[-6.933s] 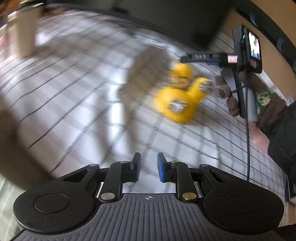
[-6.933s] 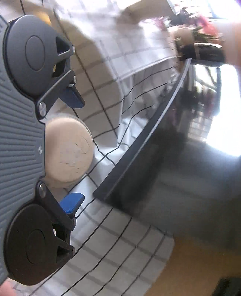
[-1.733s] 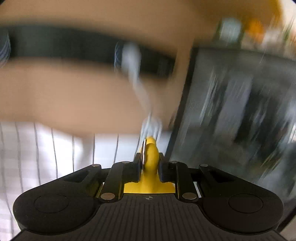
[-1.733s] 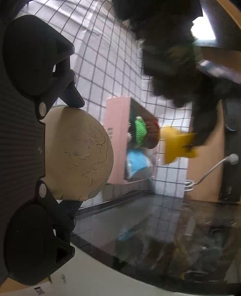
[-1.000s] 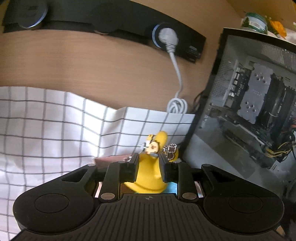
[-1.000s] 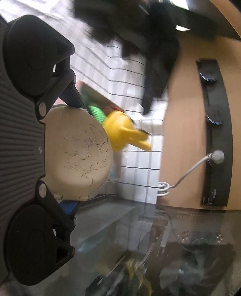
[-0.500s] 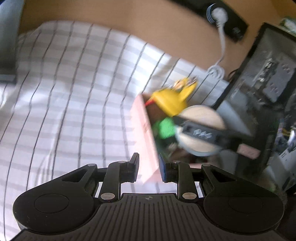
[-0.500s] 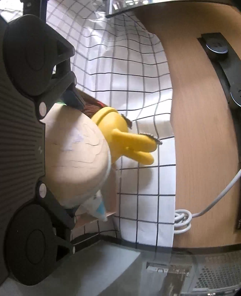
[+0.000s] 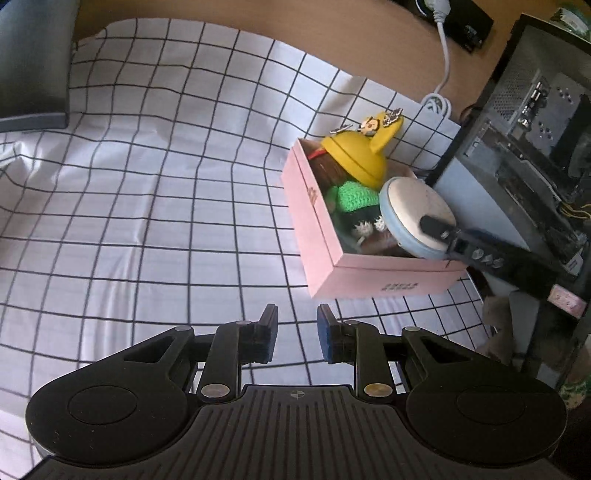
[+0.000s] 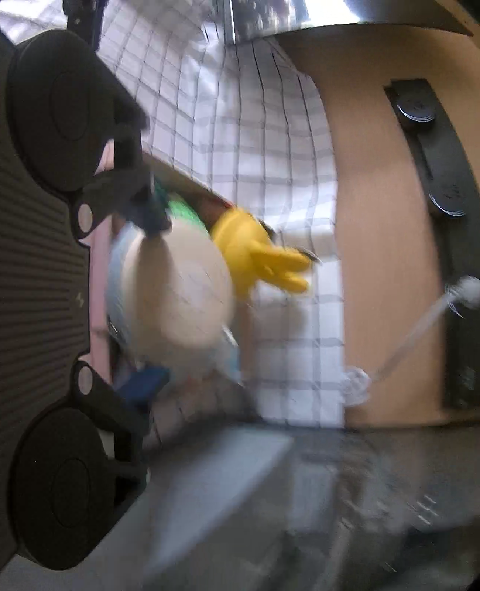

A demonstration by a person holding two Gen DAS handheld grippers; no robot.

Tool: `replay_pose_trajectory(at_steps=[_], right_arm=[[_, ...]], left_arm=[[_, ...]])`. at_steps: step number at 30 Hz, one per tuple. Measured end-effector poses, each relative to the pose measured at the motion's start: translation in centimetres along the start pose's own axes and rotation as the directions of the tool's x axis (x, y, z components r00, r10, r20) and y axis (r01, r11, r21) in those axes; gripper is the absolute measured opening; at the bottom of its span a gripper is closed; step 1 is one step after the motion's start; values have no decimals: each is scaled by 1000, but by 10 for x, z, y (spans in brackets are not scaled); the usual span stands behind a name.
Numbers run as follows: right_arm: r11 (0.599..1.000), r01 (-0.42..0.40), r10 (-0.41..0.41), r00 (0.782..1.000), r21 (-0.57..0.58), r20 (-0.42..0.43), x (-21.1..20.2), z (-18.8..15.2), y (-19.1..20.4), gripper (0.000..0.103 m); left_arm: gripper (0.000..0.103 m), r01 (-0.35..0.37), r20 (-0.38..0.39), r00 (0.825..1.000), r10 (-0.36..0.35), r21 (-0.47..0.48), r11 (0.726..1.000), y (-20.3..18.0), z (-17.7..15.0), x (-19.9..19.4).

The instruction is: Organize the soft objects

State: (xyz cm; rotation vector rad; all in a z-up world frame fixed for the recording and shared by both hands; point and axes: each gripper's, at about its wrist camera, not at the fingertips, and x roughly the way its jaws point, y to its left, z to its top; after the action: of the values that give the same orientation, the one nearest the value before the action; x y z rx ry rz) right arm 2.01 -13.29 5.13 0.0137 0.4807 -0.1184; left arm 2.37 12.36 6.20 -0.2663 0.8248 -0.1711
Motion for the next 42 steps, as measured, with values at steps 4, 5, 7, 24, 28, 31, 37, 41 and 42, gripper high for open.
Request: replay_pose_trajectory(at_steps=[4,5,7,24,28,31,37,41,42], right_arm=[[1000,-7,7,1000,11,-17,21,8,10,73],[1000,-6,6,1000,6,-20,23,8,11,73],[1000,7,-7,999,4,-38,28,8,12,74],[990,122,-133,974,-67,-185,-65,-64,8,100],[988,112,-134,963,-105,-234,-65,-86,3,100],[993,101,-115,963,-68,-244,-56,-94,-8,100],[990,126,-138,964,-69,-226,-39,-95,-15,103],[992,107,-118,969,-59,-216,-34,-94,-21,103],[993,97,-108,973,-65,-204,-33,-95,-22,103]], left_arm=[[26,-23,-7,1000,23,-2,1000,3,-4,-7],[26,-26,-6,1000,26,-2,1000,3,-5,-10],[26,-36,-8,999,36,8,999,3,-8,-15],[28,-116,-45,991,123,133,984,-18,-63,19],[48,-155,-6,987,159,196,968,-42,-79,28],[70,-151,40,988,146,187,971,-51,-89,33],[70,-264,175,954,242,113,958,-66,-99,47],[70,-292,216,941,261,126,948,-68,-101,52],[70,-293,218,940,262,123,948,-68,-101,52]])
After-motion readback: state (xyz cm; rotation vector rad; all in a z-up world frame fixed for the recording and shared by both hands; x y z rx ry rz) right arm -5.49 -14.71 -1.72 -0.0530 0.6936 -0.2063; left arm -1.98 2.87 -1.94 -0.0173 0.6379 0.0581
